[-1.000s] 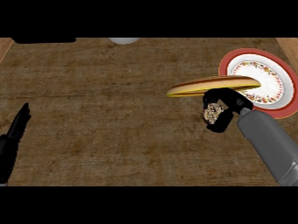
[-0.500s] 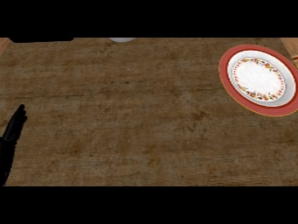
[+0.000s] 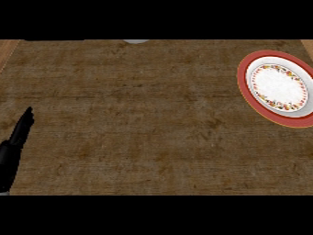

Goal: Pick the cupcake from the plate and place it in the plate

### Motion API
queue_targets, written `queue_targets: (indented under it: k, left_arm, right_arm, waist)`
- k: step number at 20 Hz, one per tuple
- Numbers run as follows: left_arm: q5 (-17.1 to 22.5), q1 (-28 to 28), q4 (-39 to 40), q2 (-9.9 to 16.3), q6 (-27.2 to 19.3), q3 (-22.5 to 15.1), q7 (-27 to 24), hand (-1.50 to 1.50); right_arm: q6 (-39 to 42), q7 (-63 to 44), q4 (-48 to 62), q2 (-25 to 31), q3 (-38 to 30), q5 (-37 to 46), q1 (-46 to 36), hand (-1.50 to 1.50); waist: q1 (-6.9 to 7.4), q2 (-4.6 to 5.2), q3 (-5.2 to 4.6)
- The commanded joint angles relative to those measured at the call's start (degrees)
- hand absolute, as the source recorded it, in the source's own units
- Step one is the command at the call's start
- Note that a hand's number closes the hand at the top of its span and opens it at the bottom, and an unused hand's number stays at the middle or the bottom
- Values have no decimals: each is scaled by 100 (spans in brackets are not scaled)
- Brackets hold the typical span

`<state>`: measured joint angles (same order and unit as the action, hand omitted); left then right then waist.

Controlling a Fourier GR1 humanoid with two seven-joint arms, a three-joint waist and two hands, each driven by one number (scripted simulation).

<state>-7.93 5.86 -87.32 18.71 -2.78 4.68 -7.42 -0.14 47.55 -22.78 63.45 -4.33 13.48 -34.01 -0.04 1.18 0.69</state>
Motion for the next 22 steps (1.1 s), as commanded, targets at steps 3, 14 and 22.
queue_targets:
  k: [3,14,22]
  left_arm:
    - [-166,-6,422,-156,-27,-153,-375,0]
    - [-163,-348,125,-60,129,-128,142,0]
    - [-213,-475,446,-11,135,32,-112,0]
  right_arm:
    - [707,1420,480,108,-312,-243,-118,150]
    - [1238,894,587,-487,105,239,-1235,150]
    - [1099,89,897,-1255,577,879,-1942,150]
  waist:
    - [171,-19,-40]
    - [242,-62,-55]
    - [261,-34,-57]
